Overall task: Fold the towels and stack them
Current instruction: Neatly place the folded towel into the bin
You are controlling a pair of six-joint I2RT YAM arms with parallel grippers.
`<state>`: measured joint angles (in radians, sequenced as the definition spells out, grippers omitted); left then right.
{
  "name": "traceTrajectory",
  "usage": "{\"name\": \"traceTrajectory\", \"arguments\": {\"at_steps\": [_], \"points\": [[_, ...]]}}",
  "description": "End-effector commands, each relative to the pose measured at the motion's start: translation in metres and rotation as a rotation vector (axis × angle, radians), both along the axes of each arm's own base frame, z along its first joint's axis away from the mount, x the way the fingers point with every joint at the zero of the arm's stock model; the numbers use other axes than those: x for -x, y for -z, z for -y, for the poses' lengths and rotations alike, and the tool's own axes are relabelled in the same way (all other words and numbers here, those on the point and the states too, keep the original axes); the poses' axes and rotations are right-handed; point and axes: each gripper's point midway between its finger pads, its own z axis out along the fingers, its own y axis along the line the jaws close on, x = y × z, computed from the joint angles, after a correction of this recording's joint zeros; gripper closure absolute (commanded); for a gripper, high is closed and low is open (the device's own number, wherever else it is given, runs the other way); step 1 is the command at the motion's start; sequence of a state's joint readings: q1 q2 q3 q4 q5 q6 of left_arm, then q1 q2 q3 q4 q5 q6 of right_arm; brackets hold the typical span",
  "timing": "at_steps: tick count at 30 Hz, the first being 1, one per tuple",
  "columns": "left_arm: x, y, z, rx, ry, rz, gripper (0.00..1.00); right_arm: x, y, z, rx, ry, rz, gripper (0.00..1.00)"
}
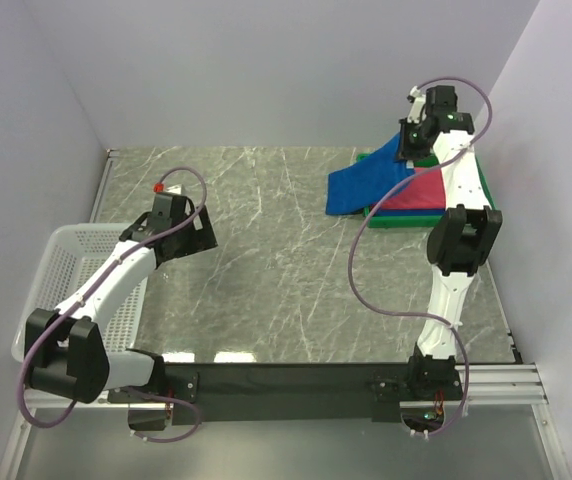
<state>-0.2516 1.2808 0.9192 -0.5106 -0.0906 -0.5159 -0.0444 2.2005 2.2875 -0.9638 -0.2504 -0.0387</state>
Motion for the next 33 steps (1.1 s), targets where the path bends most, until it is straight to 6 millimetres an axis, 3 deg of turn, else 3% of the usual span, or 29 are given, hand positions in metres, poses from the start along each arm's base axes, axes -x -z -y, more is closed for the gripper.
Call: {"name": "traceTrajectory", "arguments": {"at_steps": [1,14,22,33], "points": [[-0.010,-0.001,-0.001,0.001,0.006,0.032,0.01,0.001,-0.014,0.028,0.084,-0.037,0.027,1.00],[-0.014,0.023,-0.004,-0.024,-0.004,-0.030,0.01,-0.006,-0.006,0.081,0.170,-0.071,0.063,1.00],[-0.014,0.026,-0.004,-0.026,-0.007,-0.040,0.01,-0.012,-0.025,0.099,0.225,-0.064,0.120,1.00],[-0.014,0.030,-0.003,-0.025,-0.001,-0.050,0.01,-0.008,-0.024,0.112,0.303,-0.090,0.107,1.00]]}}
